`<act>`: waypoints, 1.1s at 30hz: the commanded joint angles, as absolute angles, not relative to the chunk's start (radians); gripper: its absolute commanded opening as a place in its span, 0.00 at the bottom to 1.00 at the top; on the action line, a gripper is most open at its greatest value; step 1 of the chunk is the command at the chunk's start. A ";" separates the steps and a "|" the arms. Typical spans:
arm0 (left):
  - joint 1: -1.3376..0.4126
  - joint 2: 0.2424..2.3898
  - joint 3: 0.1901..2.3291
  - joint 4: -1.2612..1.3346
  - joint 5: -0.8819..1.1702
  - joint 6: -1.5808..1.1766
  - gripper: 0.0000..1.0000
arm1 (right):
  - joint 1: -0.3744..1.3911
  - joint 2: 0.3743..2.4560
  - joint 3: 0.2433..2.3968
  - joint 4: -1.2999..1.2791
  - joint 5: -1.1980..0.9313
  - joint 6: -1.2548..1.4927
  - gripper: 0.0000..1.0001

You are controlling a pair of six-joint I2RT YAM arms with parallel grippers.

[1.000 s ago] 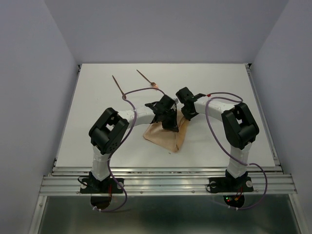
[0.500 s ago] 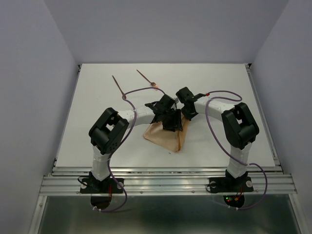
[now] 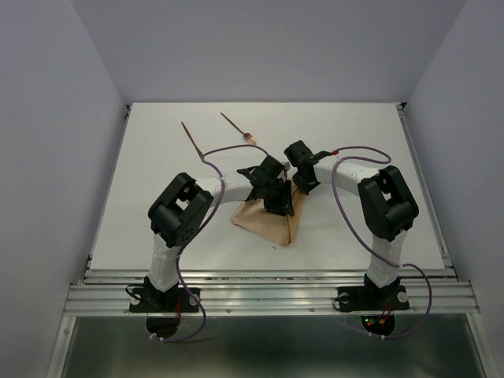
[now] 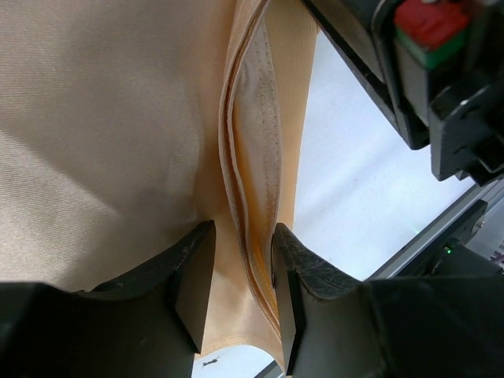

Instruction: Fold the napkin into a case and place the utensils inside

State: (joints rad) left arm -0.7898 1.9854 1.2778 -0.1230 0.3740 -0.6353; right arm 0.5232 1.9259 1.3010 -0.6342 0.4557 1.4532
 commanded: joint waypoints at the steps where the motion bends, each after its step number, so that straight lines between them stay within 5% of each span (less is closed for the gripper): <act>1: -0.799 1.990 1.299 -0.106 0.403 -0.620 0.43 | 0.515 1.941 1.279 -0.698 0.448 1.434 0.10; 4: -0.801 1.982 1.292 -0.097 0.400 -0.630 0.32 | 0.515 1.934 1.276 -0.698 0.453 1.434 0.10; 8: -0.798 1.953 1.287 -0.092 0.396 -0.637 0.00 | 0.515 1.924 1.273 -0.696 0.453 1.417 0.13; 21: -0.773 1.916 1.261 -0.094 0.407 -0.629 0.00 | 0.515 1.743 1.171 -0.548 0.370 1.200 0.58; 33: -0.770 1.905 1.279 -0.109 0.417 -0.618 0.00 | 0.488 1.513 1.023 -0.518 0.350 1.124 0.69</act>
State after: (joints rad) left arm -0.7750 1.9739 1.2701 -0.1093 0.4023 -0.6373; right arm 0.5114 1.5841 1.0752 -0.5449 0.3428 1.1522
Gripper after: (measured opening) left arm 0.033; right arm 0.682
